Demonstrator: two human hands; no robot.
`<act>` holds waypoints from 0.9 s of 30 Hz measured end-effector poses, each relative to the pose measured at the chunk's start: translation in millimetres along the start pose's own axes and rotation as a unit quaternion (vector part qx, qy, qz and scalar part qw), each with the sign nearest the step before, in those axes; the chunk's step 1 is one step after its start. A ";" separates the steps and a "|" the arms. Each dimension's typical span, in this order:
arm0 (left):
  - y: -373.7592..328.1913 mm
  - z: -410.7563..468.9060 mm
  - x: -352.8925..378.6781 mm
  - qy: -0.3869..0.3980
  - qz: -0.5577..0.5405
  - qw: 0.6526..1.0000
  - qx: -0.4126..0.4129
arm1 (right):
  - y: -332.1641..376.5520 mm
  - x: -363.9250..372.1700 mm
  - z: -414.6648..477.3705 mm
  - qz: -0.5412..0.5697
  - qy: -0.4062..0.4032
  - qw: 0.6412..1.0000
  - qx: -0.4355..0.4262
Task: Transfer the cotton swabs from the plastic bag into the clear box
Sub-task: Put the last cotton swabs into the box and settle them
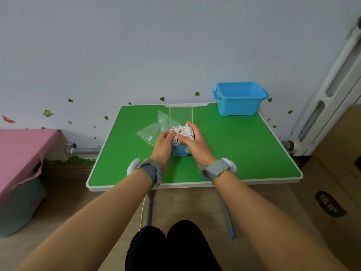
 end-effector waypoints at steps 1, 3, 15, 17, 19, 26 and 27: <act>-0.1 0.4 -1.0 -0.003 -0.002 1.000 -0.001 | 1.2 0.3 0.7 0.002 -0.004 1.000 -0.003; 2.0 -0.4 -2.2 -0.009 -0.011 1.000 -0.023 | -0.5 0.8 0.7 0.001 -0.005 1.000 -0.005; -4.0 7.4 7.8 -0.037 -0.016 0.998 -0.043 | -2.8 0.5 4.9 0.063 -0.053 0.996 0.038; -4.7 7.4 7.9 -0.043 -0.023 0.998 -0.037 | -2.9 -1.6 6.5 0.099 -0.077 0.990 0.065; -3.3 6.6 10.0 -0.030 -0.020 0.998 -0.045 | -3.2 -3.0 10.9 0.114 -0.102 0.984 0.095; -7.9 8.9 11.7 -0.010 0.036 0.999 -0.023 | -3.1 -13.5 18.9 0.105 -0.193 0.965 0.145; -6.5 9.5 13.1 -0.005 0.025 0.999 -0.033 | -4.0 -13.5 19.0 0.106 -0.193 0.964 0.150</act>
Point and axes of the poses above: each hand's wrist, its own z-axis towards the middle knuckle, its own x-axis out of the palm, y = z × x, the point moved 7 cm from there along z, towards the middle knuckle, and after that the axes turned 7 degrees about -z, right-handed, at the moved point
